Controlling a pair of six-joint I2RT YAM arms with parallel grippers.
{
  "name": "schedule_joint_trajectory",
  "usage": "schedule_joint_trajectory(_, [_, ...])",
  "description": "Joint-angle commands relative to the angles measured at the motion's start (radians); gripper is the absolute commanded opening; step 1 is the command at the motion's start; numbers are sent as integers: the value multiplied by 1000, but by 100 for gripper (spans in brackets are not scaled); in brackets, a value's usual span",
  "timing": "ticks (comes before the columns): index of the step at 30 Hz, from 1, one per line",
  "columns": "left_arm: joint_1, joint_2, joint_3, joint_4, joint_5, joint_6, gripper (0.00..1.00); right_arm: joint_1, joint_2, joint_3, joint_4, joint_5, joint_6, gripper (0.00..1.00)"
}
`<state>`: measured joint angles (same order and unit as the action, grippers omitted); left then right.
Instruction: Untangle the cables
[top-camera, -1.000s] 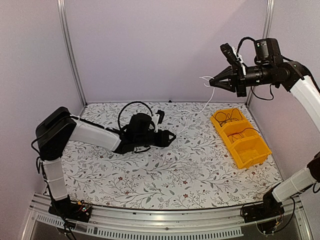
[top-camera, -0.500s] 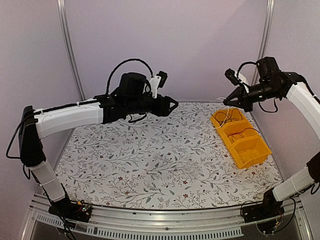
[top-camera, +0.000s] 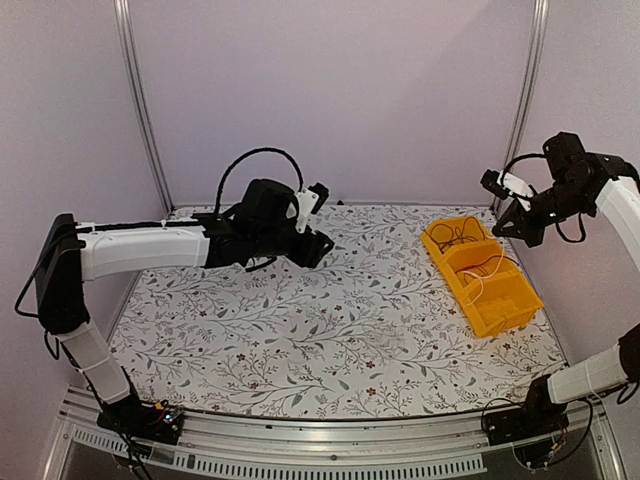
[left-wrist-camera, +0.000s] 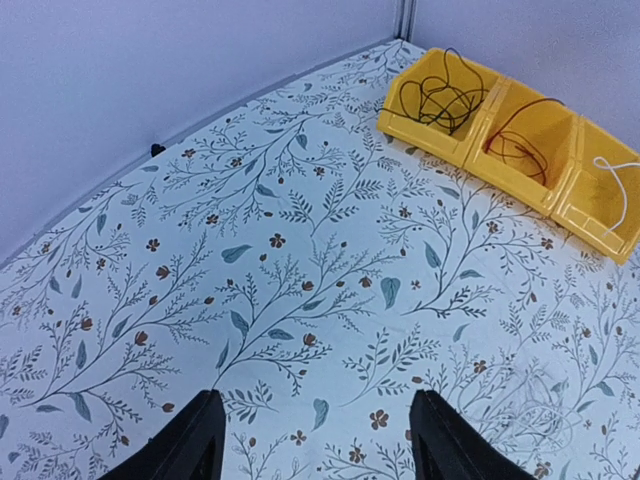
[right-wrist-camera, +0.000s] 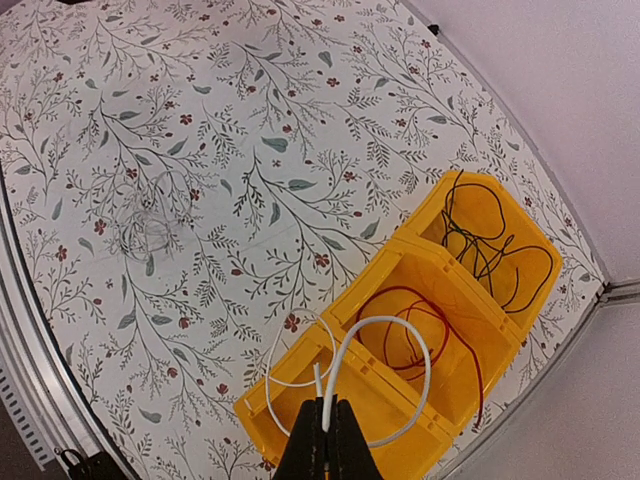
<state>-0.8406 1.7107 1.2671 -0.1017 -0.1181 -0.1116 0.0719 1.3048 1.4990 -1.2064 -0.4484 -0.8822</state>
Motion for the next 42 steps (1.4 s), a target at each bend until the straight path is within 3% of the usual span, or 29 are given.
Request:
schedule_joint_trajectory(1, [9,-19,31,21,-15,24,64,-47,-51,-69,-77,121,-97,0])
schedule_joint_trajectory(10, [4,-25,28,19,-13,27,64,-228,-32,-226,7,256,-212,0])
schedule_joint_trajectory(21, [-6,-7,32,11,-11,31,65,-236,145,-382,187,283,-169,1])
schedule_joint_trajectory(23, [-8,-3,32,11,-7,31,65,-236,179,-380,197,285,-143,5])
schedule_joint_trajectory(27, [-11,1,32,9,-3,31,65,-236,197,-376,198,289,-123,33])
schedule_joint_trajectory(30, [-13,6,34,8,-1,31,65,-236,176,-356,187,300,-120,42])
schedule_joint_trajectory(36, [-17,10,35,6,1,32,65,-207,135,-302,145,287,-80,47])
schedule_joint_trajectory(42, [-15,19,38,-2,11,24,65,15,61,-398,149,254,-51,47])
